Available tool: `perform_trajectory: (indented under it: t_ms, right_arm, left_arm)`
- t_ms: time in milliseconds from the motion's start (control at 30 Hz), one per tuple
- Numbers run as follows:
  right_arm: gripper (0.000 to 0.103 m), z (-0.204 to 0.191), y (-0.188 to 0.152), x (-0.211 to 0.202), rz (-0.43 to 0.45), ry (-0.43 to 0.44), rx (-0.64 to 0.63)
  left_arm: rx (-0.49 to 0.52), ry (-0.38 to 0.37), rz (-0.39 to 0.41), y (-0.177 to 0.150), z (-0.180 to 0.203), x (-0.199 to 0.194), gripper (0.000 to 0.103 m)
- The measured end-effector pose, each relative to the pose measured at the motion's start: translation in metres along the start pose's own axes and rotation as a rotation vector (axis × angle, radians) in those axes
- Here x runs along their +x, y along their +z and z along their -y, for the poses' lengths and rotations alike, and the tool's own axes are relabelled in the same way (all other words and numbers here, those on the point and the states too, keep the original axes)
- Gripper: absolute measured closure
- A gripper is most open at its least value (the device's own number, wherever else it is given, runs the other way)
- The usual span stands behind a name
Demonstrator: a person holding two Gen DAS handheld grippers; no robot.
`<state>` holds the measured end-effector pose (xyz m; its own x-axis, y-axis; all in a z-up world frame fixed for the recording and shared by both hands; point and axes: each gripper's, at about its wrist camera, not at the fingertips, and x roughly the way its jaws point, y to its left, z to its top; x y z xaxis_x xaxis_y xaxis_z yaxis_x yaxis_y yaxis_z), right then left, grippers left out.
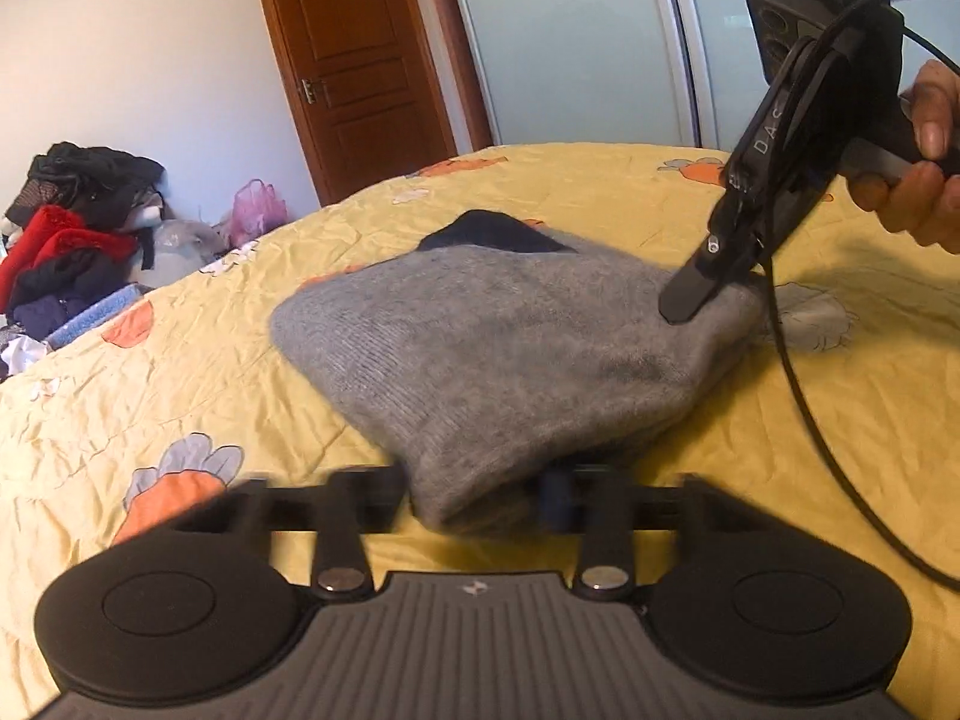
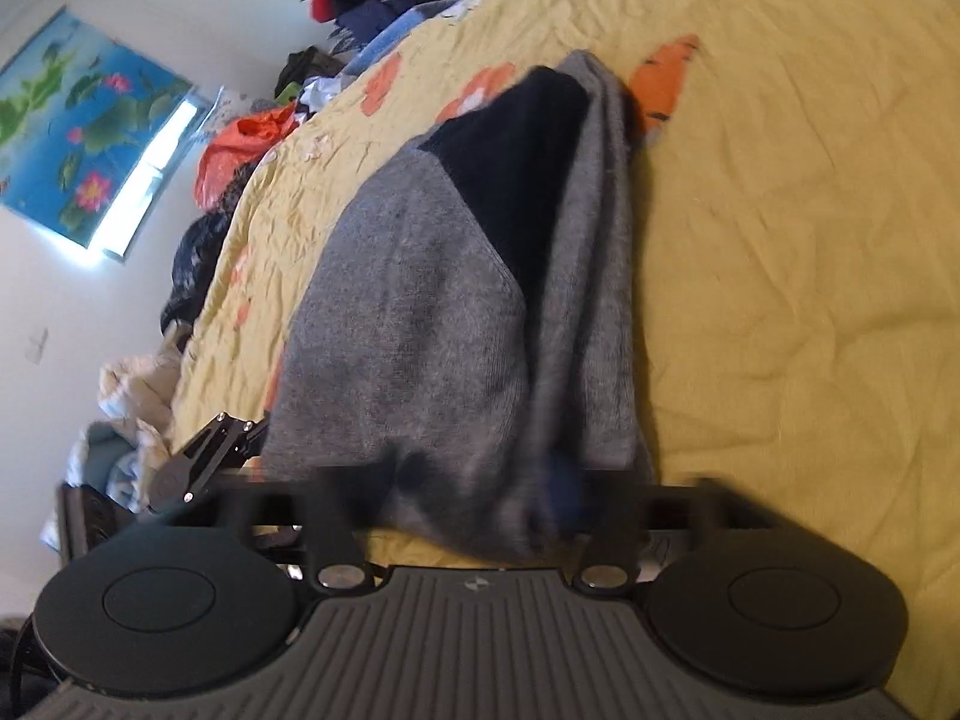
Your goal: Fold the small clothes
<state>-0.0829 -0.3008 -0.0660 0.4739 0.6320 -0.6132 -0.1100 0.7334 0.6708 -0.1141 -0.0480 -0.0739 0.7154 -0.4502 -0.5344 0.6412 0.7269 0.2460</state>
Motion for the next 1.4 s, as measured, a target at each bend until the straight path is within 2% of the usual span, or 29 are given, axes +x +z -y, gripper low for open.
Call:
perform_trajectory:
  t_ms: [67, 133, 200, 233, 300, 333, 367, 433, 500, 533, 567, 633, 700, 733, 867, 933, 967, 1000, 1033, 1067, 1133, 1267, 1400]
  right_arm:
    - [0.084, -0.01, 0.002, -0.008, 0.034, -0.065, -0.082]
    - [0.084, -0.011, 0.005, -0.023, 0.08, -0.105, -0.126]
    - [0.085, 0.009, 0.006, -0.023, 0.072, -0.146, -0.087]
    - [0.084, 0.019, 0.005, -0.019, 0.054, -0.131, -0.046]
    - [0.077, 0.026, 0.0, -0.013, 0.027, -0.038, 0.012]
    - [0.064, 0.025, -0.001, -0.012, 0.012, -0.018, 0.03]
    - [0.046, 0.023, 0.001, -0.014, 0.009, 0.007, 0.041]
    - [0.027, 0.023, 0.007, -0.027, 0.078, 0.061, 0.061]
    - [0.022, 0.025, 0.02, -0.039, 0.148, 0.083, 0.071]
    - [0.021, 0.027, 0.028, -0.042, 0.172, 0.085, 0.077]
    - [0.02, 0.028, 0.039, -0.042, 0.193, 0.074, 0.08]
    - [0.019, 0.031, 0.064, -0.034, 0.227, 0.049, 0.064]
    - [0.014, 0.04, 0.088, -0.015, 0.246, 0.044, 0.085]
    - [0.013, 0.045, 0.099, -0.004, 0.241, 0.035, 0.101]
    - [0.014, 0.059, 0.129, 0.042, 0.177, -0.019, 0.164]
    - [0.013, 0.056, 0.13, 0.053, 0.177, -0.002, 0.144]
    - [0.017, 0.052, 0.129, 0.057, 0.167, 0.014, 0.14]
    - [0.022, 0.048, 0.127, 0.061, 0.162, 0.034, 0.121]
    - [0.044, 0.044, 0.123, 0.063, 0.157, 0.033, 0.091]
    - [0.065, 0.039, 0.118, 0.066, 0.145, 0.004, 0.05]
    - [0.066, 0.033, 0.113, 0.067, 0.164, -0.012, 0.017]
    - [0.069, 0.012, 0.116, 0.057, 0.212, 0.039, -0.003]
    - [0.069, -0.018, 0.128, 0.07, 0.236, 0.122, -0.025]
  left_arm:
    - [-0.004, -0.004, -0.003, 0.0, 0.0, -0.001, 0.089]
    - [0.004, -0.013, -0.038, -0.003, 0.001, 0.001, 0.09]
    - [-0.014, -0.015, -0.036, -0.008, 0.001, 0.003, 0.09]
    - [-0.019, -0.01, -0.035, -0.008, 0.001, 0.002, 0.09]
    - [-0.022, -0.016, -0.041, -0.006, -0.001, -0.001, 0.089]
    - [-0.034, -0.036, -0.037, -0.005, -0.005, -0.007, 0.087]
    - [-0.06, -0.085, -0.037, -0.005, -0.012, -0.013, 0.084]
    - [-0.132, -0.204, -0.039, -0.003, -0.033, -0.028, 0.075]
    - [-0.234, -0.26, 0.002, 0.001, -0.058, -0.04, 0.057]
    - [-0.311, -0.253, 0.03, 0.005, -0.072, -0.041, 0.036]
    - [-0.407, -0.231, 0.064, 0.008, -0.087, -0.038, 0.022]
    - [-0.631, -0.215, 0.105, 0.01, -0.119, -0.017, 0.02]
    - [-0.872, -0.199, 0.071, 0.006, -0.145, 0.022, 0.02]
    - [-0.951, -0.198, 0.046, 0.006, -0.152, 0.041, 0.021]
    - [-1.088, -0.279, -0.069, 0.01, -0.162, 0.106, 0.022]
    - [-1.095, -0.309, -0.059, 0.014, -0.158, 0.117, 0.025]
    - [-1.082, -0.303, -0.07, 0.018, -0.155, 0.121, 0.045]
    - [-1.057, -0.274, -0.091, 0.021, -0.152, 0.126, 0.057]
    - [-1.037, -0.25, -0.102, 0.023, -0.15, 0.129, 0.064]
    - [-1.033, -0.243, -0.09, 0.023, -0.15, 0.13, 0.066]
    - [-0.996, -0.238, -0.074, 0.024, -0.151, 0.124, 0.073]
    - [-0.916, -0.232, -0.042, 0.033, -0.168, 0.103, 0.074]
    - [-0.89, -0.14, -0.026, 0.041, -0.21, 0.08, 0.074]
